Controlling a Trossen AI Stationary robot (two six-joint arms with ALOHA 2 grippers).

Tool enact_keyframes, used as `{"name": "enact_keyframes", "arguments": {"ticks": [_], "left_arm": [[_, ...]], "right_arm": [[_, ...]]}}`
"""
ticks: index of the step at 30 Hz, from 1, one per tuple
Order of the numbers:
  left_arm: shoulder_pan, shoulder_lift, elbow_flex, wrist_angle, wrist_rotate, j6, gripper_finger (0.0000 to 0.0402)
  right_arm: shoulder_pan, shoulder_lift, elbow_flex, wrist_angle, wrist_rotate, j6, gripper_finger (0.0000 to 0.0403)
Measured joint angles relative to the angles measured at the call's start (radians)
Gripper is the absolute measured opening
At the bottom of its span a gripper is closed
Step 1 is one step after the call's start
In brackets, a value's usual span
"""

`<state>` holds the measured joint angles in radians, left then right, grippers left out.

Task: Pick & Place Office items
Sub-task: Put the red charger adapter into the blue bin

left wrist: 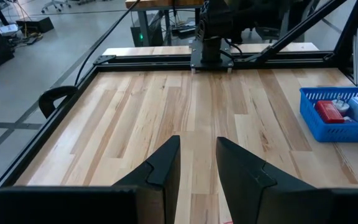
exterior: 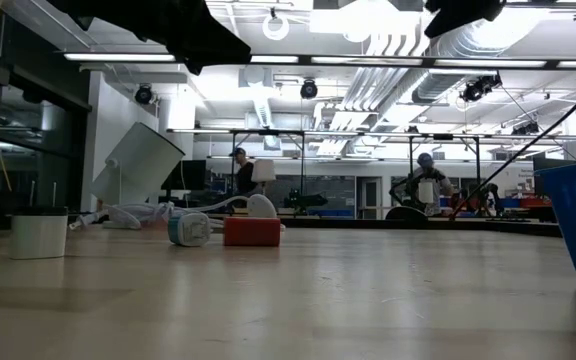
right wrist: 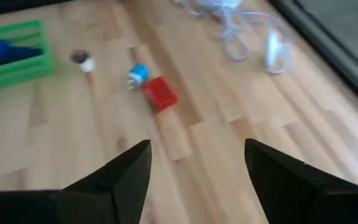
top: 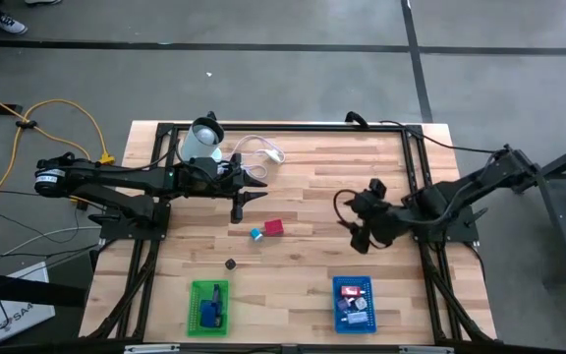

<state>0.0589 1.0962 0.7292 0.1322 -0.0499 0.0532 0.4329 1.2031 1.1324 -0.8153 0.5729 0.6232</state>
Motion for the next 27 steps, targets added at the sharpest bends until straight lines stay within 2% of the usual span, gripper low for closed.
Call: {"name": "enact_keyframes", "arguments": {"ticks": [13, 23, 27], "left_arm": [[0.0, 0.0, 0.0, 0.0, 0.0, 0.0, 0.0098], [0.0, 0.0, 0.0, 0.0, 0.0, 0.0, 0.0098], [0.0, 0.0, 0.0, 0.0, 0.0, 0.0, 0.0098]], "right_arm": [[-0.106, -0.022, 0.0, -0.025, 0.001, 0.0, 0.0245], [-0.114, -0.022, 0.0, -0.019, -0.004, 0.0, 0.0245], [-0.115, -0.022, 0.0, -0.018, -0.046, 0.0, 0.0245]]}}
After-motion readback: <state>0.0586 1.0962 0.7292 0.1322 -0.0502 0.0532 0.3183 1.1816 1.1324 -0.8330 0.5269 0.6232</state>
